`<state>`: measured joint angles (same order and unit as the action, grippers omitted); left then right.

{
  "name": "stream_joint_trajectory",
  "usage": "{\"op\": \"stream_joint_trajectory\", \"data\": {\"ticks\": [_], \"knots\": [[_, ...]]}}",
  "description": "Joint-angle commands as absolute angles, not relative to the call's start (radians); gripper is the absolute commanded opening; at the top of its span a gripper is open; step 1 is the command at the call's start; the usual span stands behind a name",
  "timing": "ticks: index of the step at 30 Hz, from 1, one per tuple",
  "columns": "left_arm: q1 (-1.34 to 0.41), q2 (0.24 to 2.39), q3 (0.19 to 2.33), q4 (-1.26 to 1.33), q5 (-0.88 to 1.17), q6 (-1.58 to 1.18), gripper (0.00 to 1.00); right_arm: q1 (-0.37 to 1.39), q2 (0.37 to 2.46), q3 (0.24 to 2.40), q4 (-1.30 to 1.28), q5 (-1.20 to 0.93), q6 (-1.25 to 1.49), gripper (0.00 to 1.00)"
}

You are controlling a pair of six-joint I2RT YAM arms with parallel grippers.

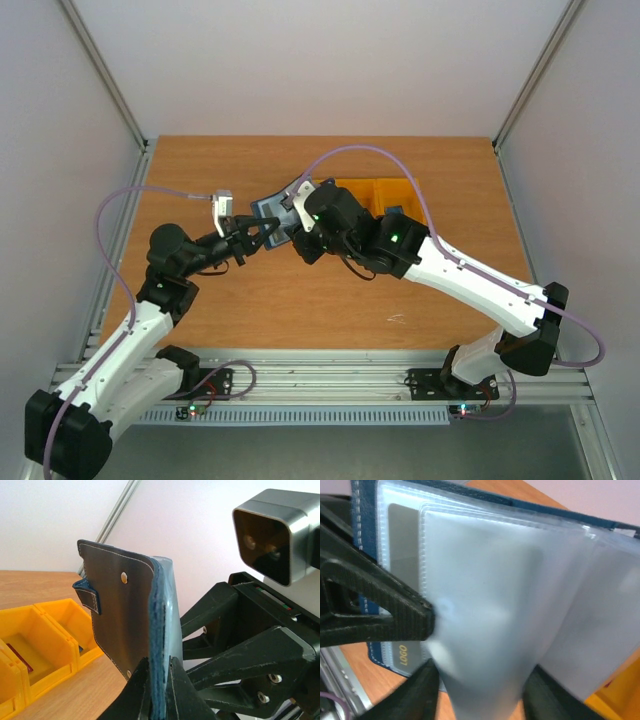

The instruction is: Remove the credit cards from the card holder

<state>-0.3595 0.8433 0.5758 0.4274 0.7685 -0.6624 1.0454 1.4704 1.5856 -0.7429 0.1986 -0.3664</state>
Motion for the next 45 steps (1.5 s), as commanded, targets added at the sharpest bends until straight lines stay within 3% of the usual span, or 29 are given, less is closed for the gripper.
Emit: {"op": "stream_joint_trajectory", "data": {"ticks": [1,7,17,25,27,30,34,39,45], "knots": [[-0.376,0.808,0.586,0.526,0.853,-0.682,0.00,1.035,1.473,1.567,-0.662,0.284,-0.338,0.25],[-0.377,0.810,0.586,0.527,0.854,-0.692,0.00,1.026,1.446,1.548,-0.662,0.279,-0.320,0.02],[-0.377,0.811,0.587,0.532,0.869,-0.702,0.24,0.903,1.324,1.438,-0.594,-0.091,-0.294,0.01],[-0.378,0.819,0.587,0.482,0.839,-0.680,0.22,0.868,1.290,1.413,-0.560,-0.220,-0.311,0.01],[-0.377,0.820,0.588,0.476,0.835,-0.676,0.31,0.868,1.301,1.425,-0.570,-0.217,-0.311,0.01],[-0.377,0.820,0.590,0.486,0.849,-0.675,0.52,0.868,1.319,1.443,-0.604,-0.201,-0.319,0.01],[-0.377,0.824,0.591,0.482,0.850,-0.673,0.58,0.870,1.337,1.467,-0.633,-0.208,-0.335,0.01],[-0.377,0.826,0.594,0.441,0.822,-0.653,0.53,0.885,1.356,1.494,-0.680,-0.213,-0.386,0.01],[-0.376,0.828,0.592,0.431,0.821,-0.627,0.02,0.885,1.312,1.444,-0.647,-0.243,-0.412,0.01]]}}
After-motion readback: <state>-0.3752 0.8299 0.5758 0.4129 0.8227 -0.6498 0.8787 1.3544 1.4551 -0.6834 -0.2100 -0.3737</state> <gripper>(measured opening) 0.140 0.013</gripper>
